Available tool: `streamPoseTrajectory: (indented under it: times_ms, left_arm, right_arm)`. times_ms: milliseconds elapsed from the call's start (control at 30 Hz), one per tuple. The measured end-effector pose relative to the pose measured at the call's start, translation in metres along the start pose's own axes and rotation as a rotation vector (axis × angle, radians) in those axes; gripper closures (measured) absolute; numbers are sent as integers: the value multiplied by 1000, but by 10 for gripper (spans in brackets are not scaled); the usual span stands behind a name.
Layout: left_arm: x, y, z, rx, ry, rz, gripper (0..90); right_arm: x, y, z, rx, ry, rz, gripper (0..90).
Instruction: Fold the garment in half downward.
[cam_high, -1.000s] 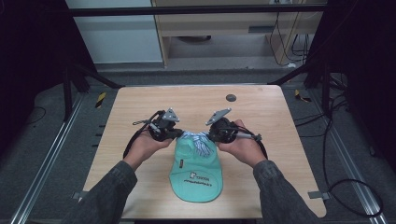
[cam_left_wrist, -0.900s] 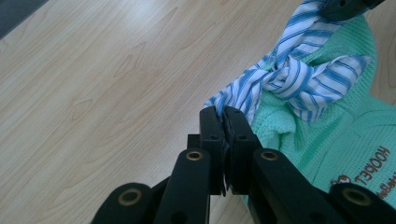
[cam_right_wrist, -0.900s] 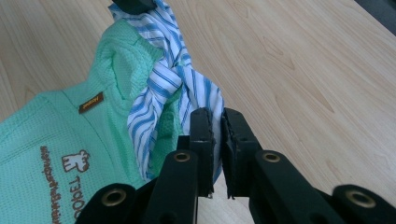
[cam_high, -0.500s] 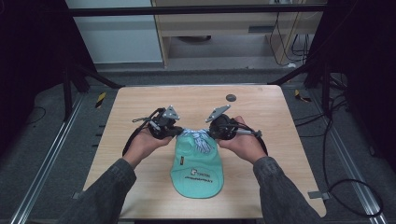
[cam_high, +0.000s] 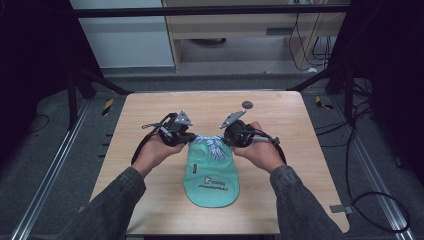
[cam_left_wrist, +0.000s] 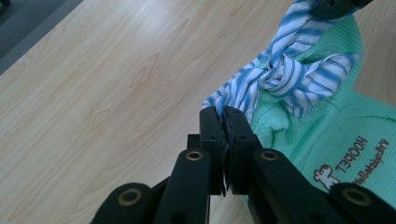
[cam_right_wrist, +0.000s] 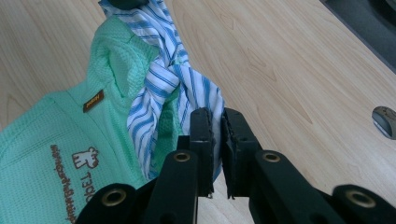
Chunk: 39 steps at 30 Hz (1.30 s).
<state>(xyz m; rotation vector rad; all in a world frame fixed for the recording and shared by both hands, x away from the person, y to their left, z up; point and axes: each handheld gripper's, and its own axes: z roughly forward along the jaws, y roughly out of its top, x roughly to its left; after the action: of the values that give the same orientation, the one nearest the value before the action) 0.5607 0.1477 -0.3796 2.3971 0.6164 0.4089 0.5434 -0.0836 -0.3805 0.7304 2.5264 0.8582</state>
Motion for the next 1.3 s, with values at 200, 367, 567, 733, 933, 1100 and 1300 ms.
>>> streamPoseTrajectory:
  times_ms: [200, 367, 567, 733, 933, 1100, 1300]
  left_arm:
    - [0, 6, 0, -3, 19, 6, 878]
    - [1, 8, 5, -6, 17, 9, 878]
    - [-2, 9, 6, -16, 23, 13, 878]
    - [0, 12, 5, -22, 33, 12, 877]
    - [-1, 12, 5, -26, 35, 15, 877]
    - [0, 12, 6, -36, 48, 19, 877]
    - [6, 15, 9, -30, 48, 19, 877]
  right_arm:
    - [-5, 0, 0, -17, -9, -1, 835]
    - [-8, -2, 2, -18, -11, -3, 835]
    - [-14, -5, 1, -29, -24, 6, 836]
    - [-14, -4, 0, -35, -33, 7, 836]
    - [-14, -5, -1, -34, -36, 5, 835]
    - [-13, -5, -1, -38, -36, 8, 836]
    - [-16, -4, 1, -45, -44, 12, 835]
